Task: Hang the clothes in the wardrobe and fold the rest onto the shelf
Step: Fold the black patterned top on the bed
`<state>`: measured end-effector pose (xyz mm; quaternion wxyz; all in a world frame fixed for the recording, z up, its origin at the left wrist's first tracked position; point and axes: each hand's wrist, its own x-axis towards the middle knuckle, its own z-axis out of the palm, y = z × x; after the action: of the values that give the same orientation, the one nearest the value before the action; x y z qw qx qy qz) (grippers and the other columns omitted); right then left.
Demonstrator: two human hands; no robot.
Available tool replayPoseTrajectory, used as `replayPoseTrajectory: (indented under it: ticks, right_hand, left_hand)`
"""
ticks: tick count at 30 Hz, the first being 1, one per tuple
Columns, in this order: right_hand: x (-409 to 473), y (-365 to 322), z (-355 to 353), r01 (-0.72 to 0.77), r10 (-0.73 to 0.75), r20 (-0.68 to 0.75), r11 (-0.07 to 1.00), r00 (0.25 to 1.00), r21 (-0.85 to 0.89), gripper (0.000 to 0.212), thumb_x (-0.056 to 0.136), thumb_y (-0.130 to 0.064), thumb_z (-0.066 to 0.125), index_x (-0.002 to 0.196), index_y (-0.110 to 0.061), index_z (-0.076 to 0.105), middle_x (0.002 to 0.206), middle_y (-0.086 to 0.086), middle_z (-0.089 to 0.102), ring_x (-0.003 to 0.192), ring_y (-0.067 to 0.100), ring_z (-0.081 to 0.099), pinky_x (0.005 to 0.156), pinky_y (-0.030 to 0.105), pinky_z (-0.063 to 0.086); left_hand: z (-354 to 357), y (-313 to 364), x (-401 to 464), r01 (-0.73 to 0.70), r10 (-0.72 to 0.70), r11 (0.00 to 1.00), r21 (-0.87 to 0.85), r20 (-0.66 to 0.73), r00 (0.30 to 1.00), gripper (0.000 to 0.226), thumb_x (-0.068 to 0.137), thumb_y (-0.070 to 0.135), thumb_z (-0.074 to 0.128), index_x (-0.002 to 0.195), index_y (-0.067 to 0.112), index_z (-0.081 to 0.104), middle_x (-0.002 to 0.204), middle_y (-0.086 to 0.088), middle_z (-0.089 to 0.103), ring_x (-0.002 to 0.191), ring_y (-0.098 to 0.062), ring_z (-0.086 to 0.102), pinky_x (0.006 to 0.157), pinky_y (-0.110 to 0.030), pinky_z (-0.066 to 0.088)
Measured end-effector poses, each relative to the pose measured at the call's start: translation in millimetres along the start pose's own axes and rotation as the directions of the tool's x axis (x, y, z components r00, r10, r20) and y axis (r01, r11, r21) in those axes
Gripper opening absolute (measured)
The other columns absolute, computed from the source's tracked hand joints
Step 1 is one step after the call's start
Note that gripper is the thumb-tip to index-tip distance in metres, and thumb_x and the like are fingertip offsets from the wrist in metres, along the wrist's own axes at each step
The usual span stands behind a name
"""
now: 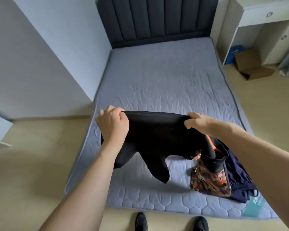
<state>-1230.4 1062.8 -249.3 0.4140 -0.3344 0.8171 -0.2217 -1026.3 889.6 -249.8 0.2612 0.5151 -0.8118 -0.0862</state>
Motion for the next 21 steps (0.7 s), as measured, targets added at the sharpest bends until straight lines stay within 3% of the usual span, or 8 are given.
replayPoseTrajectory:
  ticks: [4, 7, 12, 14, 16, 19, 21]
  right_hand:
    - [1.8, -65.3, 39.5, -0.068, 0.086, 0.067, 0.971, 0.994, -0.229, 0.014, 0.073, -0.028, 0.044, 0.085, -0.02, 0.044, 0.092, 0.004, 0.048, 0.079, 0.023, 0.043, 0.068, 0.034, 0.032]
    - [-4.5, -117.3, 69.6, -0.114, 0.179, 0.179, 0.94, 0.967, -0.322, 0.026, 0.052, -0.028, 0.048, 0.076, -0.017, 0.046, 0.087, 0.007, 0.05, 0.072, 0.024, 0.044, 0.065, 0.03, 0.031]
    - [-13.3, -190.6, 107.1, -0.207, 0.312, 0.319, 0.923, 0.895, -0.323, 0.026, 0.067, -0.012, 0.049, 0.089, -0.003, 0.059, 0.082, 0.017, 0.061, 0.075, 0.033, 0.058, 0.081, 0.038, 0.046]
    - [-12.8, -212.8, 118.4, -0.186, 0.314, 0.346, 0.916, 0.884, -0.356, 0.027, 0.068, -0.01, 0.05, 0.09, 0.0, 0.063, 0.084, 0.018, 0.064, 0.079, 0.036, 0.062, 0.091, 0.043, 0.048]
    - [-2.1, -229.4, 130.8, -0.137, 0.286, 0.329, 0.901, 0.9, -0.411, 0.027, 0.068, -0.011, 0.053, 0.091, -0.001, 0.063, 0.086, 0.019, 0.066, 0.08, 0.036, 0.064, 0.091, 0.046, 0.049]
    - [19.1, -242.5, 149.1, -0.01, 0.204, 0.29, 0.833, 0.935, -0.554, 0.034, 0.069, -0.019, 0.056, 0.1, -0.006, 0.064, 0.096, 0.014, 0.068, 0.079, 0.033, 0.065, 0.082, 0.039, 0.051]
    - [37.9, -247.3, 162.4, 0.077, 0.129, 0.243, 0.722, 0.961, -0.687, 0.04, 0.077, -0.028, 0.057, 0.115, -0.015, 0.058, 0.115, 0.008, 0.062, 0.097, 0.03, 0.06, 0.086, 0.038, 0.047]
  left_hand:
    - [-32.8, -74.1, 7.3, 0.011, -0.015, 0.996, 0.084, 0.055, 0.998, 0.038, 0.077, 0.012, 0.03, 0.07, 0.005, 0.067, 0.077, -0.013, 0.066, 0.081, -0.036, 0.048, 0.067, -0.035, 0.026]
    - [-61.5, -126.3, 11.9, 0.047, -0.066, 0.986, 0.162, 0.118, 0.991, 0.026, 0.075, 0.01, 0.036, 0.058, 0.004, 0.055, 0.062, -0.017, 0.059, 0.067, -0.034, 0.04, 0.063, -0.034, 0.025]
    - [-108.2, -187.0, 7.7, 0.144, -0.149, 0.969, 0.198, 0.009, 0.989, 0.03, 0.073, 0.001, 0.045, 0.046, 0.011, 0.035, 0.046, -0.005, 0.034, 0.057, -0.031, 0.034, 0.061, -0.035, 0.024]
    - [-121.1, -203.6, 3.8, 0.134, -0.122, 0.971, 0.199, -0.071, 0.99, 0.033, 0.07, 0.003, 0.039, 0.042, 0.013, 0.026, 0.041, -0.003, 0.025, 0.054, -0.029, 0.03, 0.059, -0.035, 0.021]
    - [-128.3, -220.8, 7.0, 0.124, -0.096, 0.968, 0.217, -0.134, 0.986, 0.027, 0.066, 0.006, 0.031, 0.041, 0.013, 0.028, 0.039, -0.002, 0.022, 0.054, -0.028, 0.03, 0.059, -0.035, 0.021]
    - [-124.6, -244.4, 23.1, 0.13, -0.109, 0.95, 0.283, -0.088, 0.99, 0.03, 0.074, 0.005, 0.036, 0.045, 0.013, 0.036, 0.042, -0.001, 0.024, 0.061, -0.028, 0.032, 0.064, -0.034, 0.024]
    - [-115.1, -261.9, 39.8, 0.127, -0.121, 0.935, 0.332, -0.039, 0.992, 0.031, 0.078, 0.005, 0.041, 0.048, 0.013, 0.042, 0.044, -0.001, 0.029, 0.066, -0.027, 0.035, 0.068, -0.036, 0.025]
